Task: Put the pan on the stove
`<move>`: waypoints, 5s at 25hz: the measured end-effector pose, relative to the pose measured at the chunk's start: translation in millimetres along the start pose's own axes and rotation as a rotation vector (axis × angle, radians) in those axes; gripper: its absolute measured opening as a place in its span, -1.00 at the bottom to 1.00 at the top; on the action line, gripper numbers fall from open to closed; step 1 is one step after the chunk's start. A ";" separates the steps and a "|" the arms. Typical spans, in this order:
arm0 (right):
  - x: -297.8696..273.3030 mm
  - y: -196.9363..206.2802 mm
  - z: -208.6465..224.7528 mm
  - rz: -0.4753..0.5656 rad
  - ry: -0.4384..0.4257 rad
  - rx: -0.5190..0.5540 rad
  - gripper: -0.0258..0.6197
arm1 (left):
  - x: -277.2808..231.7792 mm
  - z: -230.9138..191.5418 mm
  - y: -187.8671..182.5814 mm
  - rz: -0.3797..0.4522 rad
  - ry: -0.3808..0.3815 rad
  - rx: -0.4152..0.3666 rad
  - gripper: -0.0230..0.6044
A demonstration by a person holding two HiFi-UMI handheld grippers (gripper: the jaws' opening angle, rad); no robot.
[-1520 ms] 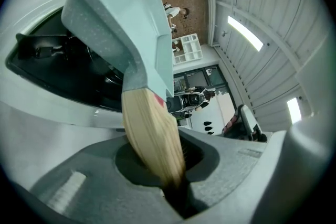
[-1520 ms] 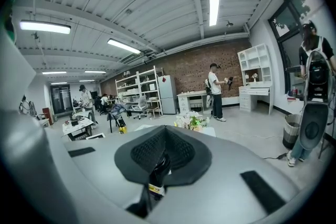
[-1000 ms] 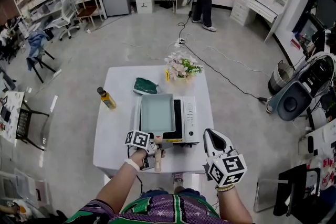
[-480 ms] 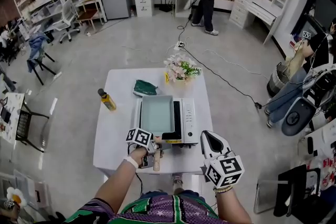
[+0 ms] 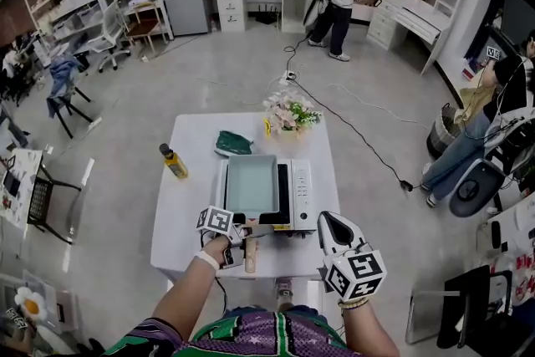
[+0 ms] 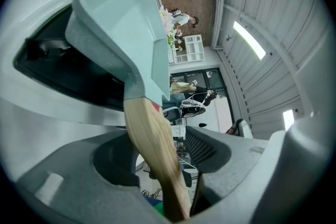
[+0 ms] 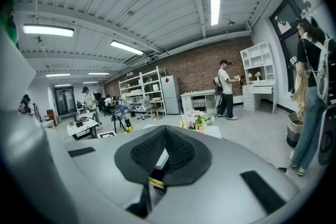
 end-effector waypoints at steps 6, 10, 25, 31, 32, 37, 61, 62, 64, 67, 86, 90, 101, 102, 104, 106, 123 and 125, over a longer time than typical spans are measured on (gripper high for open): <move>1.9 1.5 4.0 -0.001 0.003 0.003 -0.92 | 11.5 -3.5 1.5 0.054 -0.010 0.008 -0.12; 1.5 -2.1 2.8 0.005 0.009 0.007 -0.92 | 27.6 -5.7 -1.8 0.089 -0.026 0.008 -0.12; 11.0 -32.2 -19.8 0.061 0.040 0.080 -0.92 | 87.6 -8.8 5.7 0.225 -0.024 -0.005 -0.12; 17.9 -32.4 -43.7 0.065 0.022 0.092 -0.92 | 110.8 -4.3 21.0 0.275 -0.025 -0.021 -0.12; 18.4 -31.4 -49.6 0.065 0.018 0.094 -0.92 | 116.3 -3.7 24.1 0.283 -0.025 -0.023 -0.12; 21.8 -26.0 -81.1 0.063 0.005 0.096 -0.92 | 149.3 -0.3 35.6 0.319 -0.049 -0.051 -0.12; 67.4 21.2 -119.0 0.013 0.093 0.051 -0.92 | 204.6 80.1 59.8 0.306 -0.209 -0.496 -0.14; 70.0 19.8 -118.6 0.015 0.096 0.056 -0.92 | 205.8 86.3 58.7 0.315 -0.216 -0.520 -0.15; 76.4 15.6 -117.5 0.025 0.104 0.059 -0.92 | 208.0 101.6 57.0 0.338 -0.215 -0.561 -0.17; 84.9 8.8 -114.4 0.048 0.117 0.046 -0.92 | 208.7 127.7 55.0 0.357 -0.191 -0.625 -0.22; 109.6 -21.2 -103.0 0.161 0.113 0.036 -0.92 | 224.1 211.3 52.9 0.527 -0.353 -0.919 -0.41; 115.3 -27.4 -104.8 0.176 0.111 0.036 -0.92 | 227.3 226.5 56.3 0.566 -0.383 -0.985 -0.45; 123.5 -41.6 -105.1 0.198 0.119 0.060 -0.92 | 236.8 254.5 54.9 0.668 -0.462 -1.132 -0.57; 124.2 -43.0 -105.1 0.199 0.119 0.061 -0.92 | 237.5 256.8 55.2 0.676 -0.473 -1.148 -0.58; 124.7 -44.3 -105.2 0.201 0.118 0.063 -0.92 | 238.4 260.1 56.4 0.689 -0.489 -1.177 -0.61; 123.7 -43.9 -106.1 0.202 0.116 0.064 -0.92 | 239.7 261.1 57.0 0.698 -0.496 -1.193 -0.63; 126.9 -52.3 -109.5 0.261 0.132 0.072 -0.92 | 255.1 268.5 56.0 0.784 -0.556 -1.233 -0.87; 128.1 -52.9 -109.7 0.269 0.133 0.070 -0.92 | 256.4 268.4 55.7 0.788 -0.542 -1.216 -0.87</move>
Point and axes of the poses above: the fingertips, and each gripper's own axes: x backward along the fingers, z to its right, y out of its underside, the point moved 1 cm from there along x, backward along the fingers, and after that the axes turned 7 degrees about -x, right-handed, at the moved point
